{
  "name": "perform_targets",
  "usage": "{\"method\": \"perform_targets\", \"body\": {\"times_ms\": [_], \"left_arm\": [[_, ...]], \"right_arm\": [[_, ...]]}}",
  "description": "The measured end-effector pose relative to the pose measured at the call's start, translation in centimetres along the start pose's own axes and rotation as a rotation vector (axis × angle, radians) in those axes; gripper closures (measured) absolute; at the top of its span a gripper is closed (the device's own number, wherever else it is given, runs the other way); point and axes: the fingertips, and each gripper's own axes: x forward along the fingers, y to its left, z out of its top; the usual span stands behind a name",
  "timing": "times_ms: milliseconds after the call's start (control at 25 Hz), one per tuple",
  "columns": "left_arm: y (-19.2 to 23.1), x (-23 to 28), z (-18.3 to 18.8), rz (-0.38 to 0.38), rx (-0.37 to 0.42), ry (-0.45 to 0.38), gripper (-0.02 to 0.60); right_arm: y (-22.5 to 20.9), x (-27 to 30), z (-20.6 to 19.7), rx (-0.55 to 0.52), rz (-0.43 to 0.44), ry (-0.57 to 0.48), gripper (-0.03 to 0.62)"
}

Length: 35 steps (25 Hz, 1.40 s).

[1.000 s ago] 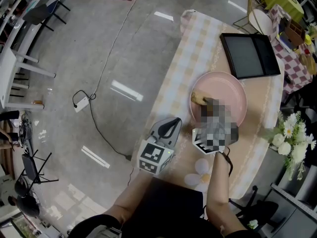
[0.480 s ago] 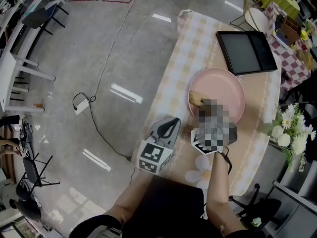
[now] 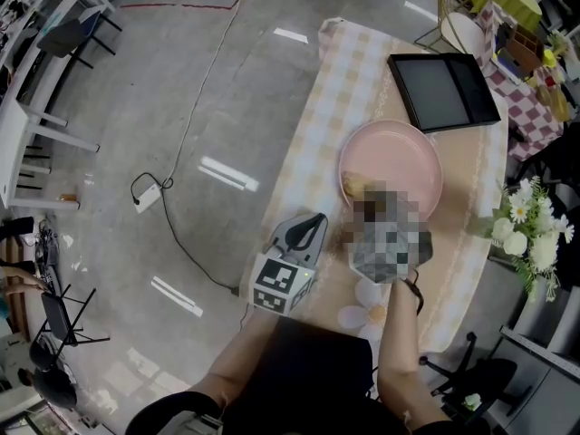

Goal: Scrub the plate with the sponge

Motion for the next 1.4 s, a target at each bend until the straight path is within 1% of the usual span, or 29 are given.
{"method": "perform_targets", "body": {"times_ms": [240,600,920,1200,1400], "left_arm": [[-0.6,-0.2,-0.1,-0.014,0.015,0.004,0.569],[-1.3,-0.6,-0.4,-0.027,0.037,0.017,0.568],[-1.6,-0.4,-0.4,-0.054,0.050,0.022,0.568],[-2.0,0.1,-0.1,-0.075,0.064,0.023,0.569],[-2.1,0.5,-0.1,-0.084,0.065,0.023,0.568]], "right_arm": [[0.9,-0.7,-0.6,0.010,0.013,0.010,0.525],[1.5,-1.7,-1.7,-0.008,0.040,0.044,0.530],[1.9,-2.8,-2.5,-0.019,0.062,0.072,0.531],[2.1,-3.5,-3.0,-0.003,0.065,0.076,0.531],[1.4,-3.8,-3.2,0.000,0.041,0.076,0.533]]}}
